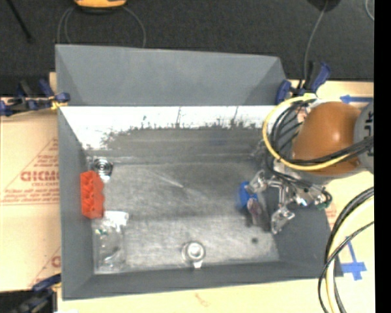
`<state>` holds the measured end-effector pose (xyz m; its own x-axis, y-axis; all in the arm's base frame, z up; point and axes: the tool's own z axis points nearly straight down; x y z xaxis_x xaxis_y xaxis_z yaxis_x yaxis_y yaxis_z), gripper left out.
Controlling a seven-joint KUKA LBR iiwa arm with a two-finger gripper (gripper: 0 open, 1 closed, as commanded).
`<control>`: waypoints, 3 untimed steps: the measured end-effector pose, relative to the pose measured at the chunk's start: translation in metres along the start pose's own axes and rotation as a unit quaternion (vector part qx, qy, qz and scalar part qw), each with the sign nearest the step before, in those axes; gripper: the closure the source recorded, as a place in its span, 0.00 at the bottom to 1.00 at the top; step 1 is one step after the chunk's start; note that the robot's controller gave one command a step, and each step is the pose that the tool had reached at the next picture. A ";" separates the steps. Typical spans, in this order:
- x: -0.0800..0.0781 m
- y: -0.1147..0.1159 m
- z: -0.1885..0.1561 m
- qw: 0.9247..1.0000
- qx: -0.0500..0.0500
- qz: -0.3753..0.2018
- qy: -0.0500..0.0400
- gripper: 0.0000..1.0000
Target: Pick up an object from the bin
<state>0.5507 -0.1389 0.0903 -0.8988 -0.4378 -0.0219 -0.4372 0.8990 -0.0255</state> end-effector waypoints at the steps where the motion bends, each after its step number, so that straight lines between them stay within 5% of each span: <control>1: -0.011 -0.002 -0.001 0.998 0.002 -0.057 -0.008 0.00; 2: -0.012 0.000 -0.002 0.998 -0.001 -0.059 -0.007 1.00; 3: -0.020 -0.007 -0.112 0.994 -0.009 -0.109 0.005 1.00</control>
Offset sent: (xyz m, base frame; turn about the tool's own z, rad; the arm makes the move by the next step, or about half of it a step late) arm 0.0207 0.0128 -0.0164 -0.2123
